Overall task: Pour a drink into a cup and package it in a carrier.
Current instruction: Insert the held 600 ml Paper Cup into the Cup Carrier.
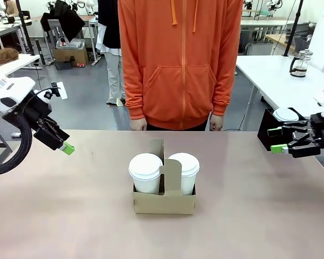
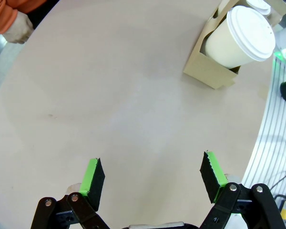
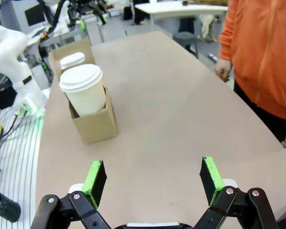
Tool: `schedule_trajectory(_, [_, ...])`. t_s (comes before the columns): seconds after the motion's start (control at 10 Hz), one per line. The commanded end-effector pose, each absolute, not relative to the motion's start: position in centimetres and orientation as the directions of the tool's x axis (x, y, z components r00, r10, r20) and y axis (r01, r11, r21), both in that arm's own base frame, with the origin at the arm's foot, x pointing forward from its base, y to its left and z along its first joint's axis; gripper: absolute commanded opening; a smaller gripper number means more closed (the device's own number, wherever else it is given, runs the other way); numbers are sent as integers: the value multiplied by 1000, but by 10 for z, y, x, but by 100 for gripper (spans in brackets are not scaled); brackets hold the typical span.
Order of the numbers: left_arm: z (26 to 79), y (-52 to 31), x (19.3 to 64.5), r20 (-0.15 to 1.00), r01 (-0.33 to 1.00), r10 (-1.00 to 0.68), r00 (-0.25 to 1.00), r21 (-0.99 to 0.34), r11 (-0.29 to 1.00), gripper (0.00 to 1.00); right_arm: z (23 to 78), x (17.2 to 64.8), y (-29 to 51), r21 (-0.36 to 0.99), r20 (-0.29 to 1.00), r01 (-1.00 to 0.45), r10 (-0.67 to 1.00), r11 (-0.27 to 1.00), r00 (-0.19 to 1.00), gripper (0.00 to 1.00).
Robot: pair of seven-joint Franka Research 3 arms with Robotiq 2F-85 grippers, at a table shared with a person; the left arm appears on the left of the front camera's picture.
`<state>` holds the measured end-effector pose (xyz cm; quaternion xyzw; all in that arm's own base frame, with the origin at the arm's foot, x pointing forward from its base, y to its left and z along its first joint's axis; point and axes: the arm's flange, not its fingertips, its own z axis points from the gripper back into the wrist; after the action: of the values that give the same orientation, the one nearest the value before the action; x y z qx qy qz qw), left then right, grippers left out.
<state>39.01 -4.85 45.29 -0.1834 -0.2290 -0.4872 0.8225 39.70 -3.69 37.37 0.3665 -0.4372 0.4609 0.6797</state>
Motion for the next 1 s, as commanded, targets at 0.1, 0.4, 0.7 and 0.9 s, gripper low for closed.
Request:
schedule_trajectory(0.1, [454,-50,391,562,881,-706,431,-95,463,100,377,399,-38,92,935,-950,302,300,186,100])
schedule_trajectory(0.4, [454,-50,391,562,881,-706,431,-95,463,100,377,399,-38,92,935,-950,302,300,186,100])
schedule_trajectory(0.7, [454,-50,391,562,881,-706,431,-95,463,100,377,399,-38,92,935,-950,302,300,186,100])
schedule_trajectory(0.9, [454,-50,391,562,881,-706,431,-95,463,100,377,399,-38,92,935,-950,302,300,186,100])
